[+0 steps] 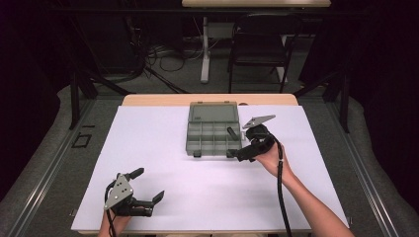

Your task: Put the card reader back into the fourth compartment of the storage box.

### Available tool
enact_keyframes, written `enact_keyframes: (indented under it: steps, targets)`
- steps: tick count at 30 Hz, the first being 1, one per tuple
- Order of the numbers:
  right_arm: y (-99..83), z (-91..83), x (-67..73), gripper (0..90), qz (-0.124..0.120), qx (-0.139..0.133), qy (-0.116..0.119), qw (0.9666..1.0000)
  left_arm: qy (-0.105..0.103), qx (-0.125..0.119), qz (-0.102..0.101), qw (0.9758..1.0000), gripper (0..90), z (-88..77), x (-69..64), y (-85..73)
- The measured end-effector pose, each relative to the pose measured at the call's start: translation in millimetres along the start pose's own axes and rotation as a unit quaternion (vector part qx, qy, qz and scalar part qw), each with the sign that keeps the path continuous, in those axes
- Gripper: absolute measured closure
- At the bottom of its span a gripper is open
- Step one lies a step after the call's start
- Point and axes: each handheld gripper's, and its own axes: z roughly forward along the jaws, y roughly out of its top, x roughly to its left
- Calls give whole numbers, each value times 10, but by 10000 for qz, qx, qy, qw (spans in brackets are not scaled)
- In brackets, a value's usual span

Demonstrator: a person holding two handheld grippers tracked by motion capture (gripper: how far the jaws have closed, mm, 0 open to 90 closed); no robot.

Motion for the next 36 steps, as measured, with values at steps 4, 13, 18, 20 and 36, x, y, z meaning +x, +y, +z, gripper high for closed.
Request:
enact_keyframes:
  steps: [4,13,18,20,36]
  targets:
    - [-55,-89,59,8,-72,-37,27,10000,1,-9,-13,10000,3,-2,0,0]
    - [-222,-217,138,3,-124,-15,92,9999,4,-3,-8,10000,3,0,4,0]
    - [-318,-299,157,0,-107,-47,96,9999,8,5,-8,10000,3,2,3,1]
    - [-349,-328,169,0,-100,-51,125,9999,14,7,-7,10000,3,2,2,2]
    - [-653,-523,286,0,-122,-98,105,9998,20,-4,-7,10000,3,-4,0,2]
